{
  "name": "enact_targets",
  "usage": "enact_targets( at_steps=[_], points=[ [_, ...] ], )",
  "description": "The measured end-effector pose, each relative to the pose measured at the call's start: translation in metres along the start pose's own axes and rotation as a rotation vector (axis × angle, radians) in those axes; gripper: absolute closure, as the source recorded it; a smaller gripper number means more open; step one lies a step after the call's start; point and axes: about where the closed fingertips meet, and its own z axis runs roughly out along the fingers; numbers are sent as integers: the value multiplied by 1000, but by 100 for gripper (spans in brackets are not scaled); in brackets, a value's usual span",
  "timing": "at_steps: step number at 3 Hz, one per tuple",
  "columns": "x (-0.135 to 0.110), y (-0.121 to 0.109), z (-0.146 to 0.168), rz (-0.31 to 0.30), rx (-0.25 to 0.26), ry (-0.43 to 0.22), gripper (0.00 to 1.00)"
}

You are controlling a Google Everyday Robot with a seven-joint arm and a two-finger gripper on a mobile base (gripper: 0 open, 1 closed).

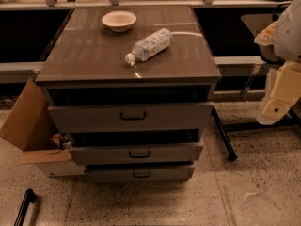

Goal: Open top drawer

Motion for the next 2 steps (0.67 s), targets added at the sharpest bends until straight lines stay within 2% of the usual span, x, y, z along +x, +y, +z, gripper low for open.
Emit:
enact_targets(
  at_steps=[1, 2],
  points=[
    [0, 0, 0, 0, 0, 0, 0],
    [-3, 12, 25, -25, -35, -42, 0]
  ],
)
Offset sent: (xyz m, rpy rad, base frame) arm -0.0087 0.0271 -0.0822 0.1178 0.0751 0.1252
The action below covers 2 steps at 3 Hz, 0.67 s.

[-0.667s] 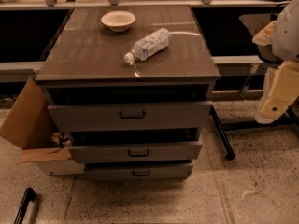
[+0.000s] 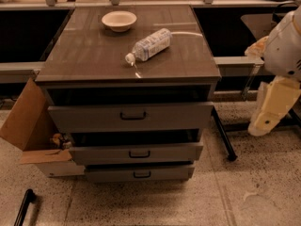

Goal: Open top drawer

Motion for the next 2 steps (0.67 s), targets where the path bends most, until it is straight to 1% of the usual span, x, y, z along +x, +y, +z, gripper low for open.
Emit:
enact_targets(
  at_steps=[1, 2],
  points=[
    [-6, 22, 49, -25, -80, -77, 0],
    [-6, 22, 49, -25, -80, -77, 0]
  ],
)
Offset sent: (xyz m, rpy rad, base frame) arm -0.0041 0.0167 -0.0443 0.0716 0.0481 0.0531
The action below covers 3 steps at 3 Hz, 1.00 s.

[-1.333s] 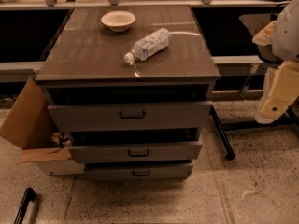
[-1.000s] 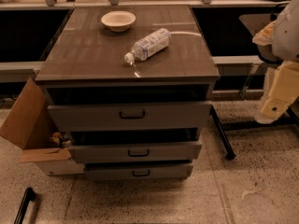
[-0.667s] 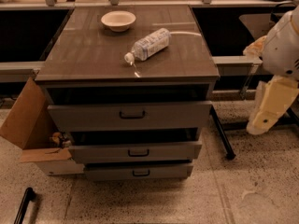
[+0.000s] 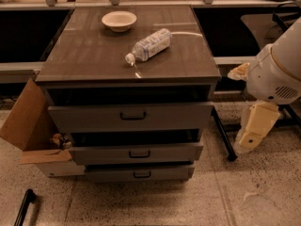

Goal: Open top drawer

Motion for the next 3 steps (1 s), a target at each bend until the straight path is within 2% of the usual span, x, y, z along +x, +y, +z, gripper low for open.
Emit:
enact_targets(
  at_steps=[1, 2, 3],
  points=[
    [1, -2, 12, 1, 1, -19, 0],
    [2, -8, 60, -26, -1, -33, 0],
    [-1, -15, 113, -45, 8, -81, 0]
  ],
)
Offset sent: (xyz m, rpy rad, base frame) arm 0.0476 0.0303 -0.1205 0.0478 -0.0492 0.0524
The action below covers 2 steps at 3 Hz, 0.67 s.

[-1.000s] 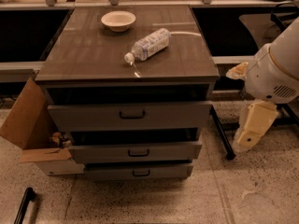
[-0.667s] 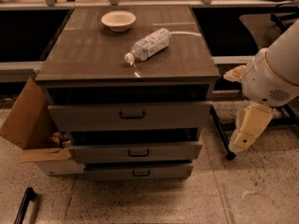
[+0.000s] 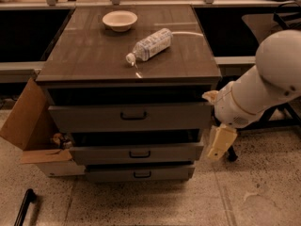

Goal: Open top drawer

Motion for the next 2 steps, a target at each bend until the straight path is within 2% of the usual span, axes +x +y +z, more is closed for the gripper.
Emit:
enact_targets(
  at_steps=[1, 2],
  points=[
    [-7, -16, 51, -6, 33, -29, 0],
    [-7, -16, 51, -6, 33, -29, 0]
  ],
)
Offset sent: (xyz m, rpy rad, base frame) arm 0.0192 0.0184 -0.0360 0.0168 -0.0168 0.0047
